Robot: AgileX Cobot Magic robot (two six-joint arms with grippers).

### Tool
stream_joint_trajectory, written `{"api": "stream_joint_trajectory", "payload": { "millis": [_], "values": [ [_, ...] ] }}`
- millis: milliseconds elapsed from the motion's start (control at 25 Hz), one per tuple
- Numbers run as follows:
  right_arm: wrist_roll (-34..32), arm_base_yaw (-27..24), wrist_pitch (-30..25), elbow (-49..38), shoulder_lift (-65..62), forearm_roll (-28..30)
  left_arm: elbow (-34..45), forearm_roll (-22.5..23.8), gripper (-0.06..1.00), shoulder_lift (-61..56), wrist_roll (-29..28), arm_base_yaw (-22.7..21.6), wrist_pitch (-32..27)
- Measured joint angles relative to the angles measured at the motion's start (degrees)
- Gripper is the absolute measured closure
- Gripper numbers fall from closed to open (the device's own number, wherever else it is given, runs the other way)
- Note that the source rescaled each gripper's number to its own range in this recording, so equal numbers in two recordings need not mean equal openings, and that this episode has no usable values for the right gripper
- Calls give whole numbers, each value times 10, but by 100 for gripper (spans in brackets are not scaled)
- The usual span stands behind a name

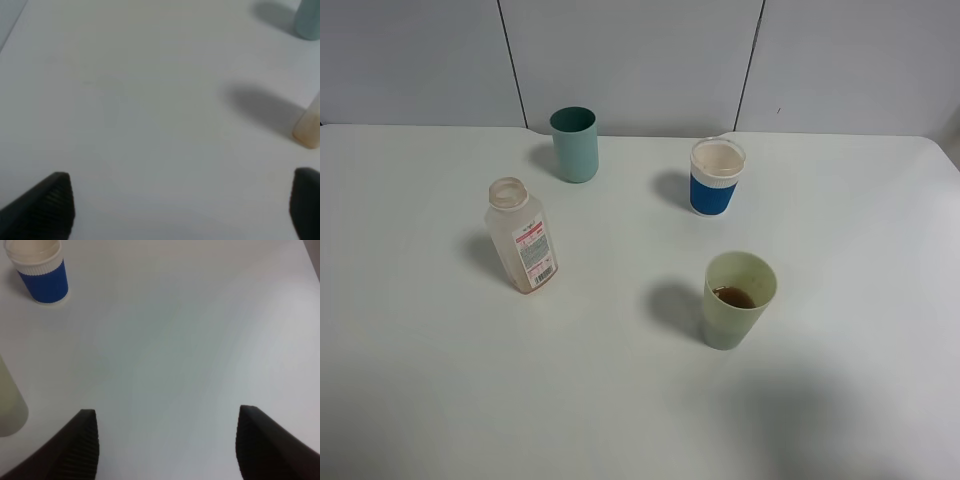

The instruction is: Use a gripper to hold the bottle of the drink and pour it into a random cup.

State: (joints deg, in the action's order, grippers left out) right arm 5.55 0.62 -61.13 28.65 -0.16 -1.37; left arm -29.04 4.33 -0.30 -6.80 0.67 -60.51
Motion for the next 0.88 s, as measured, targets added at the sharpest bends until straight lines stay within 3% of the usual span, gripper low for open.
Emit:
{"api": "stream_joint_trajectory", "payload": {
  "millis": [880],
  "values": [
    [0, 0, 0, 0, 0, 0, 0, 0, 18, 0, 0, 0, 0]
  ]
}}
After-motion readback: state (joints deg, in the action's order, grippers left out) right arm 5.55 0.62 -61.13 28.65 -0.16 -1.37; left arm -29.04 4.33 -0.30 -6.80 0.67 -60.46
